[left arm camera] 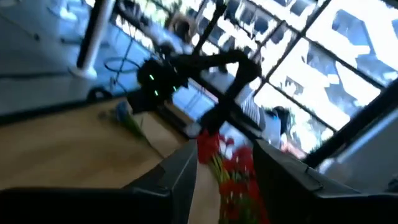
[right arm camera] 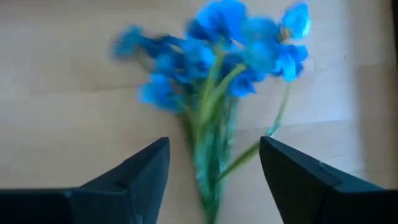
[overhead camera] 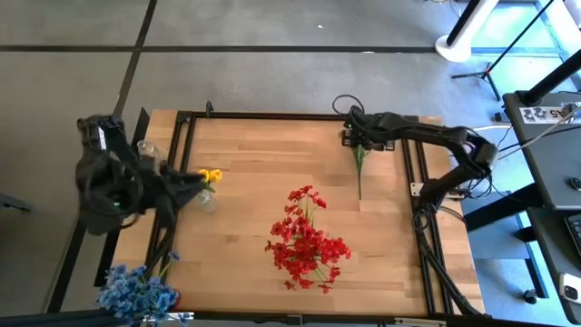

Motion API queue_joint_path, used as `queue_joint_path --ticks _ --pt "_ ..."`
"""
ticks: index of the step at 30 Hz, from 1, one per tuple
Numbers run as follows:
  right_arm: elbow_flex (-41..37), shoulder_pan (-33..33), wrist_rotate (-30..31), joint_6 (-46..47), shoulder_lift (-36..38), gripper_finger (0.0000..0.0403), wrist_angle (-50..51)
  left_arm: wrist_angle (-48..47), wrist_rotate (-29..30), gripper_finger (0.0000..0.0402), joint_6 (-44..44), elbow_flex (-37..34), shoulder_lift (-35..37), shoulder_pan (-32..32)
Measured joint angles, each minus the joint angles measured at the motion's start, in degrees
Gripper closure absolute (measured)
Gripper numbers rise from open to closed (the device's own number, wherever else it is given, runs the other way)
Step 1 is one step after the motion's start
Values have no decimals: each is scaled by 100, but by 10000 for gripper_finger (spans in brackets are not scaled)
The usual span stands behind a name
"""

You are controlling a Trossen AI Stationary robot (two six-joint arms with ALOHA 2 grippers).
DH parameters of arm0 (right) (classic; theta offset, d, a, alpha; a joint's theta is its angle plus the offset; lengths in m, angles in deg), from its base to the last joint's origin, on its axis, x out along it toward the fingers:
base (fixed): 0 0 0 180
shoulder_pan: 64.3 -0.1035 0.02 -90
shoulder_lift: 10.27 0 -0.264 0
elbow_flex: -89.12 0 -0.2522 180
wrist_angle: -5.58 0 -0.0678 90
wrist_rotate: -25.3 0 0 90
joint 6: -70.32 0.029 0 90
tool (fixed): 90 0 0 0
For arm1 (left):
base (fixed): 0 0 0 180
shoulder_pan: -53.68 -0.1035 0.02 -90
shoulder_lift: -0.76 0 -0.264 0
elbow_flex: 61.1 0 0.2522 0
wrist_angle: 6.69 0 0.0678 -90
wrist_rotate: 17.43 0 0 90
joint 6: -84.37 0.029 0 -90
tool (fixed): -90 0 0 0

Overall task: Sort flowers into vase by color
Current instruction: Put the blue flowers into the red vase

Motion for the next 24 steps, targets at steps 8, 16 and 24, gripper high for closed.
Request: queue_joint_path --ticks 8,16,24 --pt "-220 245 -96 -494 -1029 165 -841 707 -1399 250 722 -2 -307 -1588" --pt "-188 221 -219 -521 -1598 218 -1321 1568 -1870 250 1731 -2 -246 -2080" --pt "-242 100 -215 -621 -1113 382 -1468 1828 -2284 250 2145 -2 -248 -1815"
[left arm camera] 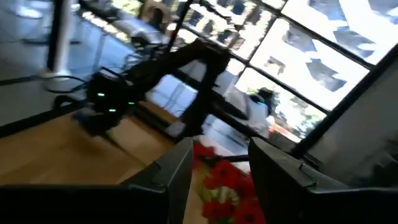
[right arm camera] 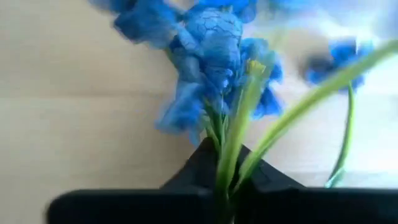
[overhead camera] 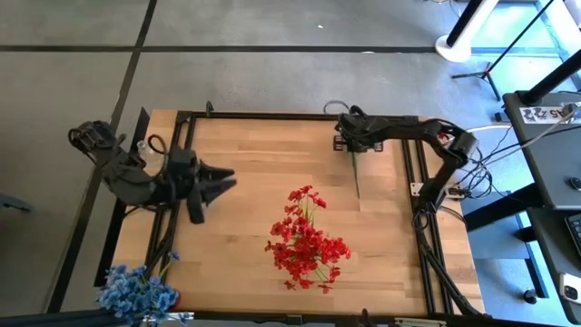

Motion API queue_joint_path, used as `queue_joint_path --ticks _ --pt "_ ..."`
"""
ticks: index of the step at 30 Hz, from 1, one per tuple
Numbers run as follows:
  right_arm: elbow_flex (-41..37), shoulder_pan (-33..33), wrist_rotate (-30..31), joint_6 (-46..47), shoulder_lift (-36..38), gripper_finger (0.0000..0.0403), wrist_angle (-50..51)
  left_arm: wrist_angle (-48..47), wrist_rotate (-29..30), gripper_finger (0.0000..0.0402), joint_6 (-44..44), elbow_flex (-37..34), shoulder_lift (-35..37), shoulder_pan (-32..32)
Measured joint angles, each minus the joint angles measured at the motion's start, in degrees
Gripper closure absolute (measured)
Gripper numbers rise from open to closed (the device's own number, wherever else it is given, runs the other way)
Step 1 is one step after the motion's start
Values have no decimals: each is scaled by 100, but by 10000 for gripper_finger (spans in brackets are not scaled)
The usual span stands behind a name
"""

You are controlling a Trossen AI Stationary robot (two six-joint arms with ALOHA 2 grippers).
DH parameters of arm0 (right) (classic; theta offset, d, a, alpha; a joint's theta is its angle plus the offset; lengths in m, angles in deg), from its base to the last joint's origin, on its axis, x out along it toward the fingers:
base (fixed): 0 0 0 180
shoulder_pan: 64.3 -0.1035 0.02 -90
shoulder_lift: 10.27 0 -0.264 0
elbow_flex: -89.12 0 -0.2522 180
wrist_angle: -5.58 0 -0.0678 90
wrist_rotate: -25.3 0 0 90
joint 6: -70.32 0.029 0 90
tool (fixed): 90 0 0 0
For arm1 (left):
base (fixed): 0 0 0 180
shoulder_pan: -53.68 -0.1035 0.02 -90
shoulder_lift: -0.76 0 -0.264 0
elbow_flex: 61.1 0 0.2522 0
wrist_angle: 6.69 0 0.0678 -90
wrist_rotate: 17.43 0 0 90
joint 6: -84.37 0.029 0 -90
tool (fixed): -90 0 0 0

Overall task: Sort flowers into vase by color
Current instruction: Put the blue flowers into the red vase

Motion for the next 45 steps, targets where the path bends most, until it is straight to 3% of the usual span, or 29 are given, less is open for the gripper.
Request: queue_joint_path --ticks 6,12,20,25,28,34,39,45 --pt "480 -689 99 -329 885 379 -77 1038 -369 250 1479 0 -28 522" --pt "1681 -2256 590 -1383 1625 390 -417 1085 -734 250 1657 0 -57 502" --pt "3595 -4235 1181 -3215 1612 396 -555 1134 -1491 250 2112 0 -216 -216" --pt "4137 -4535 1252 -3823 1582 395 -493 1688 -2229 250 2244 0 -423 -927" --pt "4245 -4455 700 -4045 1580 398 -454 1711 -2434 241 2247 2 -529 -1366" --pt "4249 -3926 -1091 -4114 1578 397 -57 1727 -2465 198 3014 0 -824 -2080" --pt "4249 -3450 -1831 -4412 1578 397 616 1750 -2777 177 3112 1 -1324 -2592" --pt "4249 -3089 -2817 -5122 1578 397 716 2265 -2822 178 2923 -1 -1900 -2989"
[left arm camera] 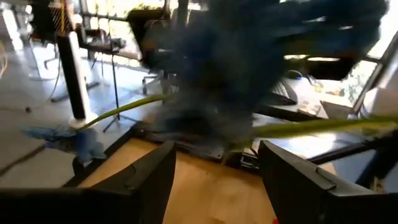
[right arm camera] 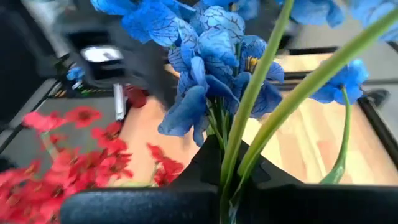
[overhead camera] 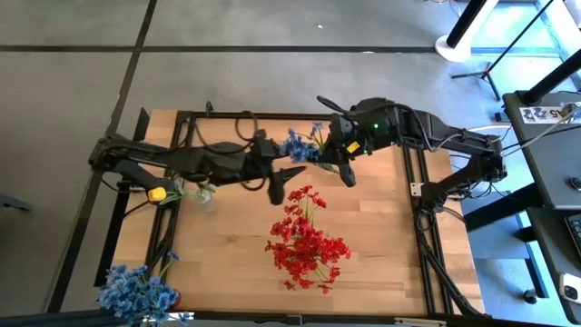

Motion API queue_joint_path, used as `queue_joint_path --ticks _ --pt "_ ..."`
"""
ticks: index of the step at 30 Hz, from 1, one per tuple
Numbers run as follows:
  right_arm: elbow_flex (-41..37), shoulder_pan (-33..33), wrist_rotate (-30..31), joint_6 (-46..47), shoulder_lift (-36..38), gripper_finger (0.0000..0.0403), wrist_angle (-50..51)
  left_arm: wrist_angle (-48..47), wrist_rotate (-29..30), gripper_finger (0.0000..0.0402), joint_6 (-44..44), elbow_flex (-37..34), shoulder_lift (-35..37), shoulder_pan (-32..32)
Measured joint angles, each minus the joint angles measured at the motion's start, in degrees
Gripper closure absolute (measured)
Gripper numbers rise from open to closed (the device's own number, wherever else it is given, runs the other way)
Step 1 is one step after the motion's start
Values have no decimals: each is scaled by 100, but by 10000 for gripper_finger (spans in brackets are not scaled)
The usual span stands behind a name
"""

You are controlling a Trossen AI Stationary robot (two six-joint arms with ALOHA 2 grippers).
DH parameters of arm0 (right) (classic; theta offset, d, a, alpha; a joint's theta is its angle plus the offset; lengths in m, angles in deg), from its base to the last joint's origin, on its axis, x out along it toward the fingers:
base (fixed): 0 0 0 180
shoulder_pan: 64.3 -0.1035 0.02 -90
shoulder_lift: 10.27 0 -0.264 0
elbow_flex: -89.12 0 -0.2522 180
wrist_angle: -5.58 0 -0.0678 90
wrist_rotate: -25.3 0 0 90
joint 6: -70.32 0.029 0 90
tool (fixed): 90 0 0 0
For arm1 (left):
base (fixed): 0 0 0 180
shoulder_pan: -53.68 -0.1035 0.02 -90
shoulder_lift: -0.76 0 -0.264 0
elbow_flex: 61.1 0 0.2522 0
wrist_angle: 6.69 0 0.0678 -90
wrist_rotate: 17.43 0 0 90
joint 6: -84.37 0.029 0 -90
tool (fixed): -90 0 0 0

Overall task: Sort flowers into vase by color
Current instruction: Put the blue flowers into the red vase

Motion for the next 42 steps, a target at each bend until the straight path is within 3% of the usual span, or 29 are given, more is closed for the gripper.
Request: queue_joint_path --ticks 8,14,24,28,31,35,42 --pt "2 153 -400 -759 -35 397 244 624 -575 179 -556 -1 -236 -332" --pt "0 145 -227 -783 -185 395 388 968 -639 183 -650 -1 -305 -423" --pt "-2 182 -188 -873 -247 387 318 731 -834 292 -793 -1 -316 -478" --pt "-2 184 -166 -842 -247 383 251 663 -764 312 -736 -1 -316 -478" --pt "-2 182 -42 -838 -247 359 204 645 -715 334 -736 -1 -298 -478" --pt "-2 180 -30 -628 -245 294 167 549 -718 388 -682 -1 -222 -403" --pt "-2 175 -37 -178 65 160 -31 -11 -803 395 -537 1 539 -216"
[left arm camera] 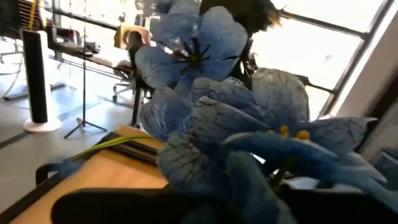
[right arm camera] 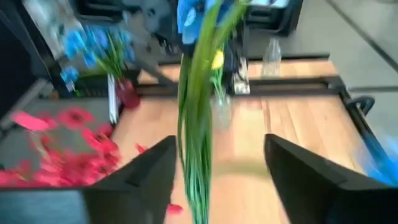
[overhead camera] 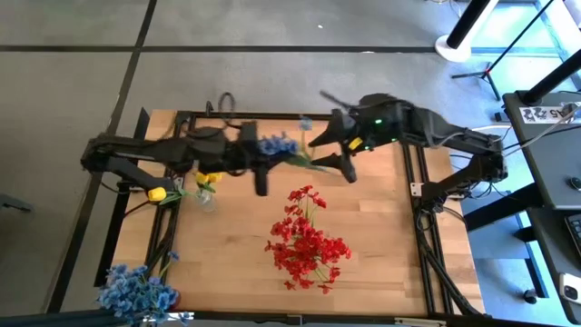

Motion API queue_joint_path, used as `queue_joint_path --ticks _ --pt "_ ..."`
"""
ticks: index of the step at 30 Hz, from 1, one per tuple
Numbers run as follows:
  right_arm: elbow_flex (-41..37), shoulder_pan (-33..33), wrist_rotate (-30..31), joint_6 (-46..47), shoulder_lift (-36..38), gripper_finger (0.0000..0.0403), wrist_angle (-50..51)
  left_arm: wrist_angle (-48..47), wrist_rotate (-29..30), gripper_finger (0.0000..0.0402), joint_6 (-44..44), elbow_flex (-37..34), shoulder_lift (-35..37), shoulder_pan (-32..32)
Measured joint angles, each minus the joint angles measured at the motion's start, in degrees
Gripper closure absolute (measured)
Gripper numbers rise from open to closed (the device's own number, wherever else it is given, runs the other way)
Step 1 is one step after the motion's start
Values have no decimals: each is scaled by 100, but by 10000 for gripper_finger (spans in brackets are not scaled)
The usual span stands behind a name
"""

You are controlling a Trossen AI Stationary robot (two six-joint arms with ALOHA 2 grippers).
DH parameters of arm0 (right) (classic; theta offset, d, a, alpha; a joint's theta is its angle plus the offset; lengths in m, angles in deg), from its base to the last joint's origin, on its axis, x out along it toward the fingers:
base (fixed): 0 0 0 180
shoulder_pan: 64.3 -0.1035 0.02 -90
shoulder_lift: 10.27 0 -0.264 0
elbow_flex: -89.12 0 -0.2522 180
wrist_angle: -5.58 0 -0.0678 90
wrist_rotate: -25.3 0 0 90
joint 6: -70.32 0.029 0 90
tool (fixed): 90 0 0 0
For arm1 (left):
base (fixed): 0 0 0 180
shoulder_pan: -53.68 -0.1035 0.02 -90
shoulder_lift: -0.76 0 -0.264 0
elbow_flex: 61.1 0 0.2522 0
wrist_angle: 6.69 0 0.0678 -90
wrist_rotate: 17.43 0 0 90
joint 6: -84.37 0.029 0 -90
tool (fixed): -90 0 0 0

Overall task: Sort flowers into vase by color
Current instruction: Put the blue flowers into the red vase

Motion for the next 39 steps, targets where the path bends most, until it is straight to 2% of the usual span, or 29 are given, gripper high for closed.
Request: queue_joint_path --ticks 4,7,14,17,19,23,29,36,39 --pt "0 0 2 303 439 111 -224 -792 -327 396 -7 0 641 214" --pt "7 0 335 546 768 96 -266 -1231 -1053 396 -181 0 1160 430" --pt "9 0 1244 1245 1052 107 40 -1303 -3108 396 -918 368 2008 942" --pt "7 0 1424 1617 990 117 221 -1294 -3774 397 -1099 672 2072 1342" --pt "6 -40 1501 1876 893 124 309 -1280 -3993 397 -1238 773 2059 1696" --pt "-41 -397 1954 2205 660 134 312 -1422 -3827 397 -1432 776 1857 2612" --pt "-50 -1156 2773 2537 267 139 315 -1934 -3022 397 -1876 765 1311 3896" --pt "-50 -1587 3346 2663 -72 139 312 -2581 -2042 397 -2656 807 940 4740" --pt "-50 -1574 3359 2663 -145 139 313 -2602 -1777 397 -2580 1243 664 4950"
